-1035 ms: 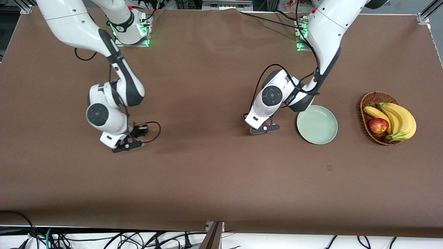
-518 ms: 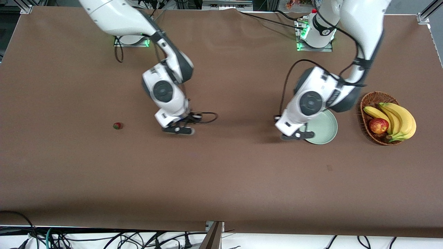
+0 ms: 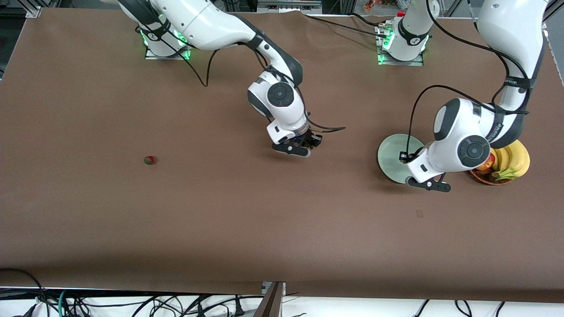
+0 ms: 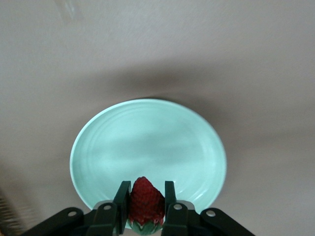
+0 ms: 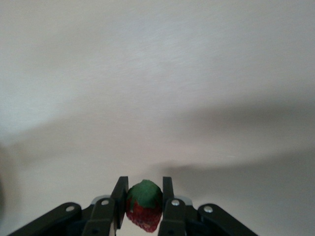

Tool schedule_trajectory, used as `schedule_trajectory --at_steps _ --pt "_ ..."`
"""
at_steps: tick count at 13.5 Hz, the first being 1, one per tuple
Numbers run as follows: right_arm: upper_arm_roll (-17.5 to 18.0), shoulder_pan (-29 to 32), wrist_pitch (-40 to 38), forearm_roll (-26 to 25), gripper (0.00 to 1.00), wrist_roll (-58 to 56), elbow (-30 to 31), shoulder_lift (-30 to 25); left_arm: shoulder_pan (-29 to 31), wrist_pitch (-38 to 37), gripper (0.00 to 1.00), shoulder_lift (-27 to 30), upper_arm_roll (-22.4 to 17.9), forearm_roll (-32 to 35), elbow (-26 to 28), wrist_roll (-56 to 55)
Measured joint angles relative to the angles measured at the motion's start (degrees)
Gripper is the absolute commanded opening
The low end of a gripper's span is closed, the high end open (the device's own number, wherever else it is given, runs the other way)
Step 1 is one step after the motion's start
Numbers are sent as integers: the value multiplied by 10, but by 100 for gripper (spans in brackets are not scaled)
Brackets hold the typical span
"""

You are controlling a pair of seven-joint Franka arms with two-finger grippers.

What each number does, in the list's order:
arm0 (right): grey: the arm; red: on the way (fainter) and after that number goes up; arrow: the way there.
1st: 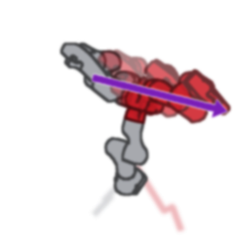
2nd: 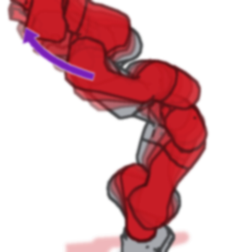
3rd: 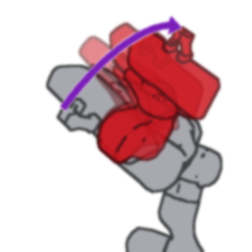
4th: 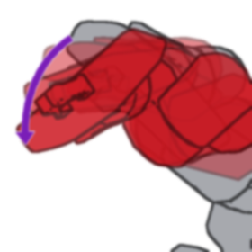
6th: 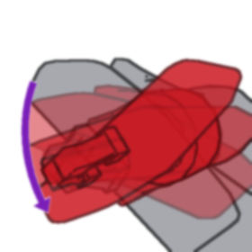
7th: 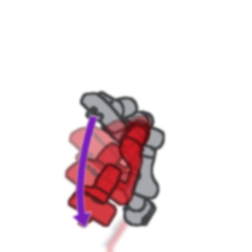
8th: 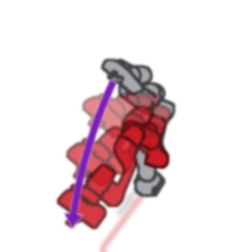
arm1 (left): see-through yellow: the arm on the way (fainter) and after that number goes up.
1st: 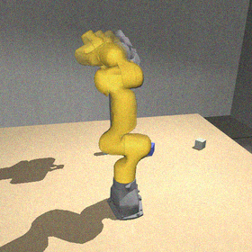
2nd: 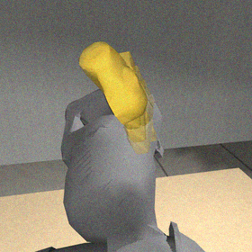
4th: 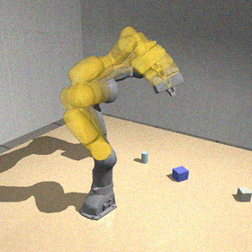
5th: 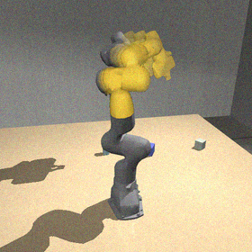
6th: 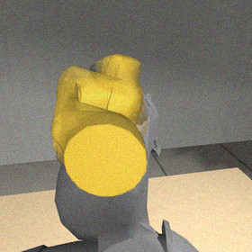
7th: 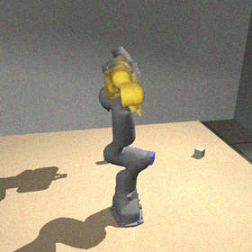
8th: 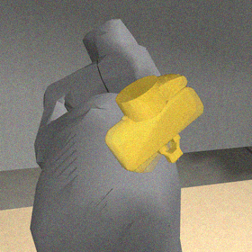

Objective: Collect all strawberries into plate
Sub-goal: 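Release the strawberry onto the plate while the right gripper sets another down, then grasp the second strawberry with the left gripper while the right gripper returns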

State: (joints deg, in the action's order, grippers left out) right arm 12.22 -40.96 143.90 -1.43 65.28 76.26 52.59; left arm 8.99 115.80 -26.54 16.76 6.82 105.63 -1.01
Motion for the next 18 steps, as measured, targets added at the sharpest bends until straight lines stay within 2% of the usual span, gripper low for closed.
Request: schedule_trajectory --at_steps 1,2,3,4,5,6,7,9,12,14,16,18 --pt "0 -4 21 0 20 0 -5 14 8 21 19 -4 0 0 13 7" --pt "0 -6 37 0 84 0 -8 25 13 52 19 -6 0 0 32 11" --pt "0 -8 45 0 100 0 -10 32 15 84 20 -8 0 0 54 12" --pt "-1 -8 47 0 100 0 -12 35 16 108 21 -10 0 0 73 13" --pt "-2 -8 47 0 100 -1 -15 34 17 120 41 -10 0 0 84 13" --pt "-5 -7 39 -1 100 -4 -22 33 17 124 65 -10 0 0 89 13" --pt "-9 -3 11 -2 100 -18 -30 29 17 125 100 -10 1 0 89 13" --pt "-17 31 -98 -2 100 -109 -44 1 18 125 100 -10 1 0 89 13" --pt "-18 126 -293 -2 100 -286 -45 -53 19 124 100 -9 4 0 87 13" --pt "-27 186 -381 -4 100 -379 -43 -70 22 116 100 -4 21 -6 85 7" --pt "-65 219 -414 -4 100 -487 -33 -75 22 108 100 5 57 -26 78 -34" --pt "-123 228 -406 -4 100 -566 -2 -83 20 95 100 12 106 -31 64 -127"
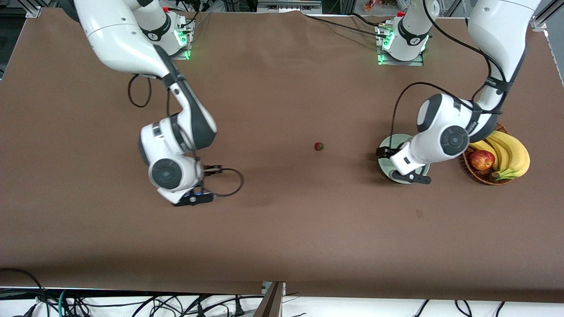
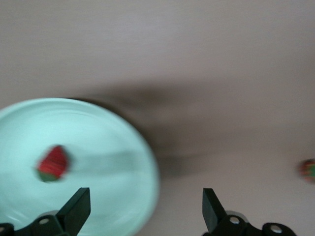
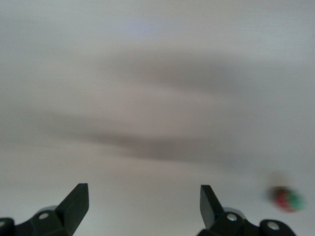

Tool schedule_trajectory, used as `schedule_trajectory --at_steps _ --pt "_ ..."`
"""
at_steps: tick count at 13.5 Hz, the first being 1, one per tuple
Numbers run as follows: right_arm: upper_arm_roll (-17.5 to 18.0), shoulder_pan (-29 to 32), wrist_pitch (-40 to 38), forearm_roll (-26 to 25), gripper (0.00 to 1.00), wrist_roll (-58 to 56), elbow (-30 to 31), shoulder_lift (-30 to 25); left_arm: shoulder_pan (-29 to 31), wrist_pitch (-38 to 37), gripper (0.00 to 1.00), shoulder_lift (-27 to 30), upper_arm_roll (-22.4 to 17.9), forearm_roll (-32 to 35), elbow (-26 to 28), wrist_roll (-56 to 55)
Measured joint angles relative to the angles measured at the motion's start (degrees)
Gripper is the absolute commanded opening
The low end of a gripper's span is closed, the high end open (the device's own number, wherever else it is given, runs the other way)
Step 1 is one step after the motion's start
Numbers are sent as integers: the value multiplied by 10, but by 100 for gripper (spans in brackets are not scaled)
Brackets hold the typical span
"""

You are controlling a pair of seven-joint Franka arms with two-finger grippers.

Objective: Collect all strawberries into plate
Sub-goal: 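Grasp the second strawberry with the left gripper while the right gripper returns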

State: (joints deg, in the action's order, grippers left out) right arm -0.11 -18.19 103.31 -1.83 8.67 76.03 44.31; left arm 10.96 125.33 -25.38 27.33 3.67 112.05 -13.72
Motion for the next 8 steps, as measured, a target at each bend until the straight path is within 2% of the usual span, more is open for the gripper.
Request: schedule_trajectory --at_steps 3,6,8 --pt "-70 1 92 1 100 -80 100 -28 -39 14 100 -6 44 -2 -14 -180" --pt "-105 1 187 1 100 -117 216 -69 -112 87 100 -37 45 1 -17 -343" --pt "-119 1 232 1 100 -132 276 -92 -149 116 100 -64 41 37 -17 -428"
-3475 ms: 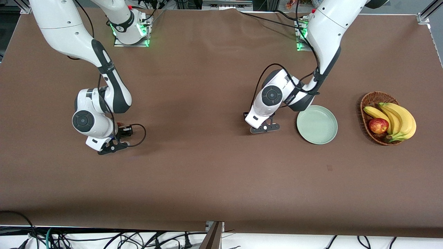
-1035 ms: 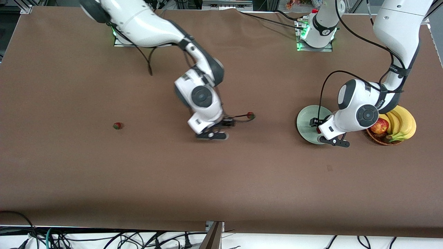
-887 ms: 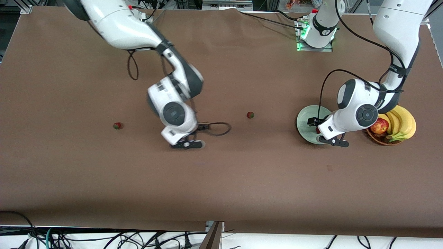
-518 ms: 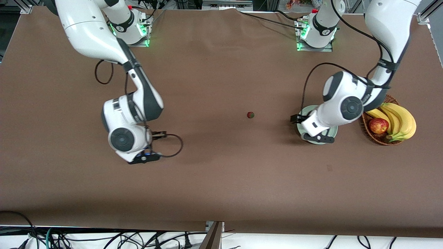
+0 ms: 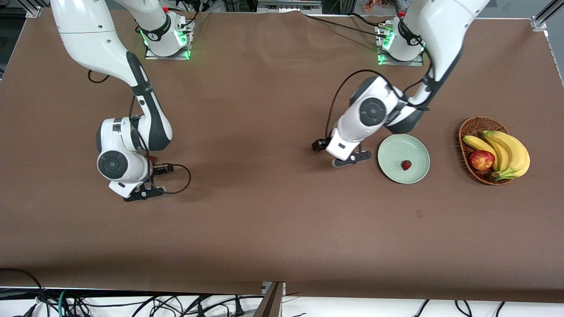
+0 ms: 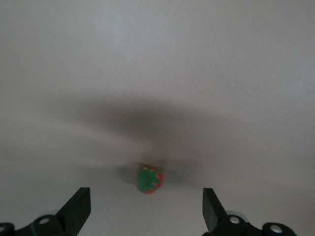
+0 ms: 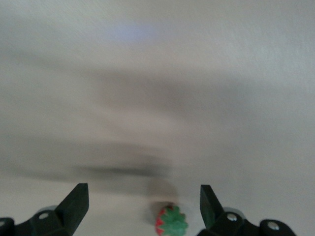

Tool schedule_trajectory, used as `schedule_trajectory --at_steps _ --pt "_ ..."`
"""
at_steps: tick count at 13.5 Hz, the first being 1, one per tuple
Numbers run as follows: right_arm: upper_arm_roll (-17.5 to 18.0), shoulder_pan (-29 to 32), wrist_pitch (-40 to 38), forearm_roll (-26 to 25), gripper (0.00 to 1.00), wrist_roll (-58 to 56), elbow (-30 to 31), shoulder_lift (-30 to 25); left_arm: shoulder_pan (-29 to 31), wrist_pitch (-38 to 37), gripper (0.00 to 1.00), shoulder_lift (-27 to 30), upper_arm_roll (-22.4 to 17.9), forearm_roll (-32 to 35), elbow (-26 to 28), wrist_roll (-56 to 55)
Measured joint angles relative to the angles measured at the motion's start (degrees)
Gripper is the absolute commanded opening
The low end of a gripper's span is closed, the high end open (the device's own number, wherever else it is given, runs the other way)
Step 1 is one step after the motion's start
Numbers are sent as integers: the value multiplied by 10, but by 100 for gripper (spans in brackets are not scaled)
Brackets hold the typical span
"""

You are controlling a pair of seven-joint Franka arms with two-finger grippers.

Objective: Collect all strawberries into plate
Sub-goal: 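Grasp the second strawberry with the left gripper while the right gripper returns, then carry the strawberry over the plate while the right gripper grasps the last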

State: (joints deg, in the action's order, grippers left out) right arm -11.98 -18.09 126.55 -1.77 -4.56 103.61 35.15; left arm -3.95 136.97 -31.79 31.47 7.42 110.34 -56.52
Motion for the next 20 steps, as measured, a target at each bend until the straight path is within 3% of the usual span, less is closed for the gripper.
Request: schedule_trajectory --at_steps 4,5,7,8,9,10,11,14,17,20 --pt "-7 2 29 0 100 -5 61 -31 -17 16 100 -41 -1 104 0 -116" --pt "-8 6 41 0 99 -12 74 -36 -19 21 96 -51 -1 114 0 -129" --pt "-9 22 70 0 68 -28 97 -40 -20 27 87 -60 -1 120 -1 -137" --pt "-10 30 78 0 51 -34 105 -41 -20 27 78 -60 -2 120 -1 -138" --pt "-10 35 81 2 38 -37 109 -41 -20 27 53 -60 -2 120 -1 -139" --pt "-10 36 82 5 32 -39 110 -41 -20 27 40 -61 -2 120 -1 -139" --pt "-9 36 83 9 30 -40 111 -41 -22 27 37 -61 -2 120 -1 -139" --pt "-7 36 83 18 5 -41 111 -42 -24 27 18 -62 -2 120 -1 -140" --pt "8 36 87 51 1 -44 104 -46 -25 27 16 -62 -2 120 -2 -140" --pt "65 34 87 101 1 -30 81 -51 -19 22 17 -60 -7 121 -11 -140"
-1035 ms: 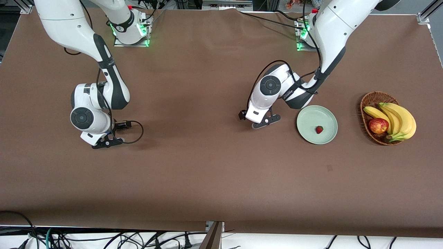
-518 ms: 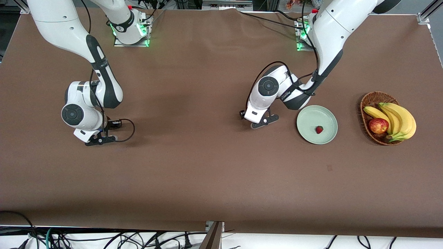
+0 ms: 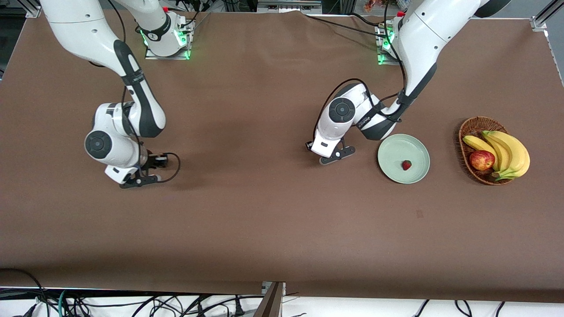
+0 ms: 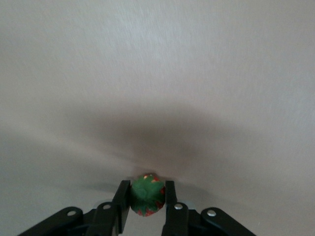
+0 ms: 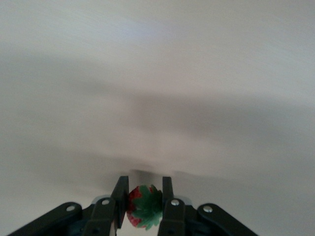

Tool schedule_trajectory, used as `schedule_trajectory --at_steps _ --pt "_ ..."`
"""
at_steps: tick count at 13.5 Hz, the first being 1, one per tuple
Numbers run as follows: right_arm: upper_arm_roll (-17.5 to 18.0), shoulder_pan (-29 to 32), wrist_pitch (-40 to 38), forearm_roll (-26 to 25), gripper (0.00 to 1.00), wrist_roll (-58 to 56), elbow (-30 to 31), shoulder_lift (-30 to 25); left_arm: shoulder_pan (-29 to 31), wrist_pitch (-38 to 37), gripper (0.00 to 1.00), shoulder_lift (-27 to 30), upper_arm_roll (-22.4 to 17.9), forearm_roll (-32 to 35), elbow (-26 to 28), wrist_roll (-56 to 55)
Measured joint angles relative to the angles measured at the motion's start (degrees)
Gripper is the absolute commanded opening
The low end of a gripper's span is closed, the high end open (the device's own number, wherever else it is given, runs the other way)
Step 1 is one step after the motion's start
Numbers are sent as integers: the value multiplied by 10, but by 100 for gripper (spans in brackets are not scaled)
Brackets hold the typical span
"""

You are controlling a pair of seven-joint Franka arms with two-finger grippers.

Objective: Collect all strawberries into plate
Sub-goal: 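Carry the strawberry over the plate while the right gripper grasps the last, then release the strawberry onto the plate while the right gripper sets one down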

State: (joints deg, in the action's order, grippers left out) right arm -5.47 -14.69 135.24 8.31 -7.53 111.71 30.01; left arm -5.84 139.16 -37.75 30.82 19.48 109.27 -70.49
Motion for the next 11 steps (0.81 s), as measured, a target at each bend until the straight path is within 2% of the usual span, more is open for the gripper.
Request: schedule_trajectory --at_steps 2,5,8,11 --pt "47 -5 0 18 1 61 -9 0 17 -42 17 15 -1 3 -14 11" --pt "105 -30 9 21 2 227 -21 1 66 -130 17 62 -1 5 -27 117" --pt "124 -119 15 21 2 443 -89 24 125 -182 19 96 0 4 -27 255" --pt "124 -222 19 20 2 611 -200 85 186 -197 20 100 2 -37 -25 419"
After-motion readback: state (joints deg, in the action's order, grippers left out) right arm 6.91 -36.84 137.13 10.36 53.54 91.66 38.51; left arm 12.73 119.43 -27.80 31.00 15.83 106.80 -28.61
